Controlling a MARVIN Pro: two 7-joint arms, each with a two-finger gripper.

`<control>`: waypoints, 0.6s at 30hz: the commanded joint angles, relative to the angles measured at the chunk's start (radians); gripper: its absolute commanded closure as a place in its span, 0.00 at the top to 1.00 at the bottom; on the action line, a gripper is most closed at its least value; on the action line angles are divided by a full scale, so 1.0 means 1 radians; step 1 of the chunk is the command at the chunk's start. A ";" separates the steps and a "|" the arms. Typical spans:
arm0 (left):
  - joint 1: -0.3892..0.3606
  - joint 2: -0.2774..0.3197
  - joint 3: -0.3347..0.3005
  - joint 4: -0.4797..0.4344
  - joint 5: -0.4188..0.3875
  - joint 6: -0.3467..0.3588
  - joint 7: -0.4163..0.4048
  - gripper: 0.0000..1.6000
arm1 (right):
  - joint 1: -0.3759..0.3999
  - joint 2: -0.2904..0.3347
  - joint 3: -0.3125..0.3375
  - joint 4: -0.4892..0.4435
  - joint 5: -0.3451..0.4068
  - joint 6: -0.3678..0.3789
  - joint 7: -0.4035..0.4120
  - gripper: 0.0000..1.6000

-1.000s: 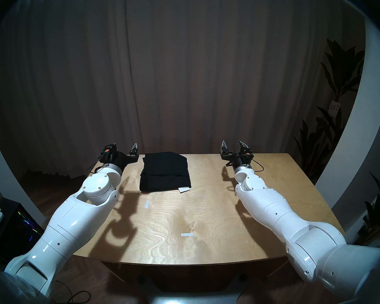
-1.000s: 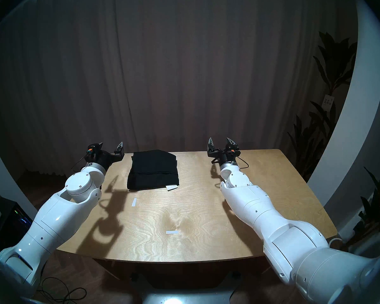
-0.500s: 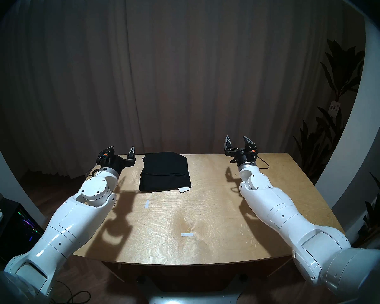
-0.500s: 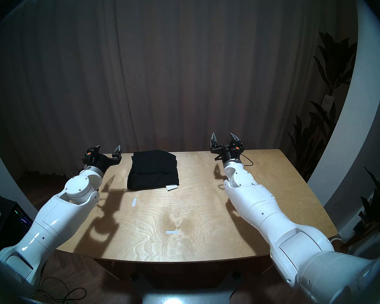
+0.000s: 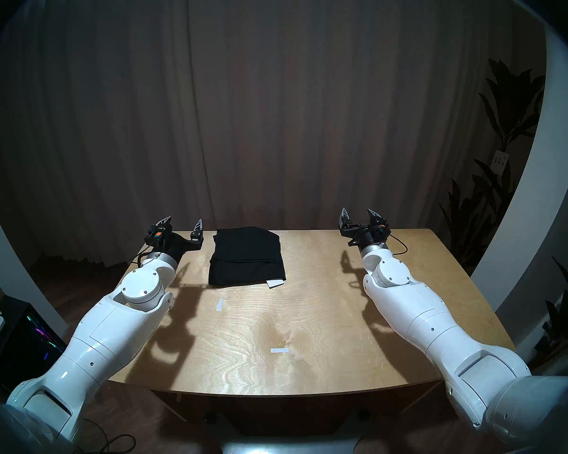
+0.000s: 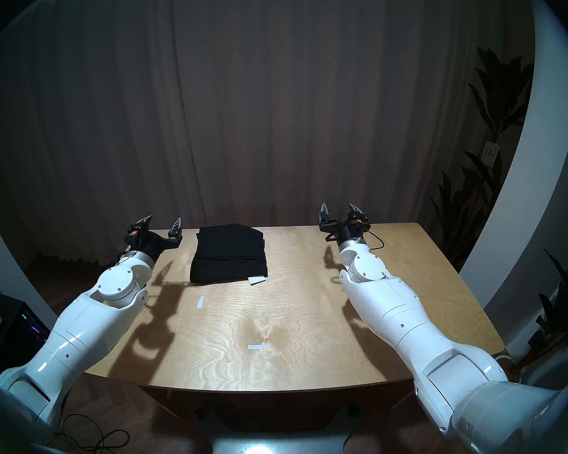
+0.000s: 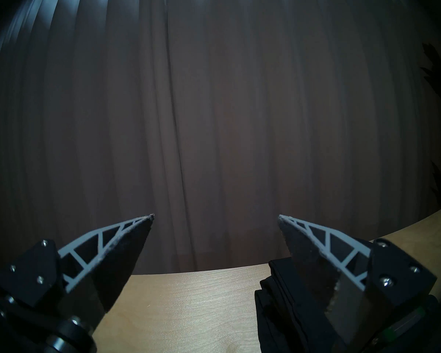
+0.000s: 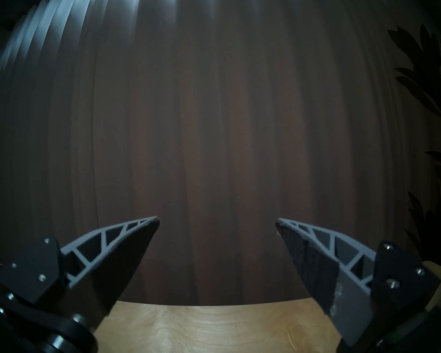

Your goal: Fold the shirt by bringing both sleeves in and then folding it in half

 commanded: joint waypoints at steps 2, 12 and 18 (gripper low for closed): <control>-0.034 -0.001 -0.010 0.002 -0.002 -0.067 -0.051 1.00 | -0.029 0.043 -0.003 -0.120 -0.003 0.094 -0.021 1.00; -0.042 -0.021 -0.012 0.050 0.000 -0.144 -0.094 1.00 | -0.072 0.102 0.004 -0.248 -0.001 0.251 -0.053 1.00; -0.063 -0.044 -0.011 0.110 0.000 -0.232 -0.143 1.00 | -0.103 0.150 0.024 -0.329 0.028 0.375 -0.065 1.00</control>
